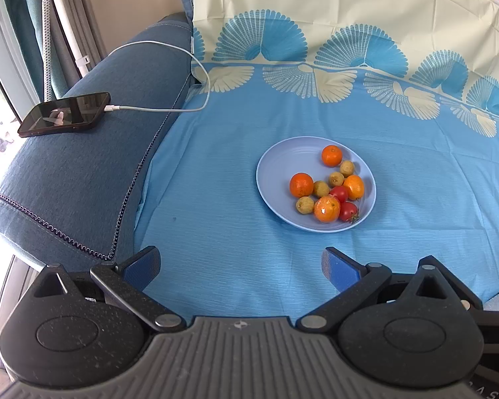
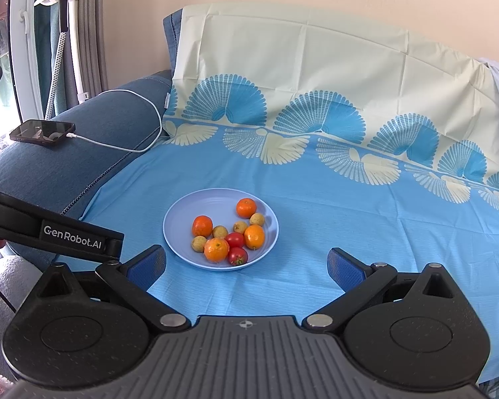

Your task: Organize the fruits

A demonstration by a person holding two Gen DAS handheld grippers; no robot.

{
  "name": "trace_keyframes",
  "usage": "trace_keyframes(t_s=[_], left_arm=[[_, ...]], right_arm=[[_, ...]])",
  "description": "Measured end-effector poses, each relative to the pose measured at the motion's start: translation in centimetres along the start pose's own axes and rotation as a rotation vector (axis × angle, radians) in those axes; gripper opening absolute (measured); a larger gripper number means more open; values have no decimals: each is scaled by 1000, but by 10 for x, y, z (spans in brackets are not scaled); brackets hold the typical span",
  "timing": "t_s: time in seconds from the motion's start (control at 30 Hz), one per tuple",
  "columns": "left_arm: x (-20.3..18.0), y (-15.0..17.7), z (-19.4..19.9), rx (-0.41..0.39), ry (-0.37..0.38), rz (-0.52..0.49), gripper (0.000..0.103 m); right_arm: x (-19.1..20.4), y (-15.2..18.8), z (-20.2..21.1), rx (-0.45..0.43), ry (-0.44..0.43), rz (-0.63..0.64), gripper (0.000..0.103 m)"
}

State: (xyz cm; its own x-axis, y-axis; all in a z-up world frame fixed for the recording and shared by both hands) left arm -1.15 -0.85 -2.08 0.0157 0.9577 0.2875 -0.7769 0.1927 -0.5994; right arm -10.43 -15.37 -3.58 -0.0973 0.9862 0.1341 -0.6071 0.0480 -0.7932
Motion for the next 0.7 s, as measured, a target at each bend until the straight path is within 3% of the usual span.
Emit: trace_keyframes(t_s=[0.7], left_arm=[[1, 2, -3, 8, 8, 1, 103]], right_arm=[[-1, 0, 0, 2, -1, 0, 102]])
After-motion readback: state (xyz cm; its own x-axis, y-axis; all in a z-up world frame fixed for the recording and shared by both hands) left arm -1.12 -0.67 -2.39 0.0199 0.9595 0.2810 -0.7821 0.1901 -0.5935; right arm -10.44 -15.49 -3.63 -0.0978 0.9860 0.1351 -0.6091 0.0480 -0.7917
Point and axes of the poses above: each gripper's, at about its wrist camera, not at the fingertips, and z roughly against the way its jaws point, x to its left, y to its underside, the point moved 2 cm from there along -z, roughly the way its jaws point, and after that the axes turned 13 degrees about -y, right-handed, at the moved point
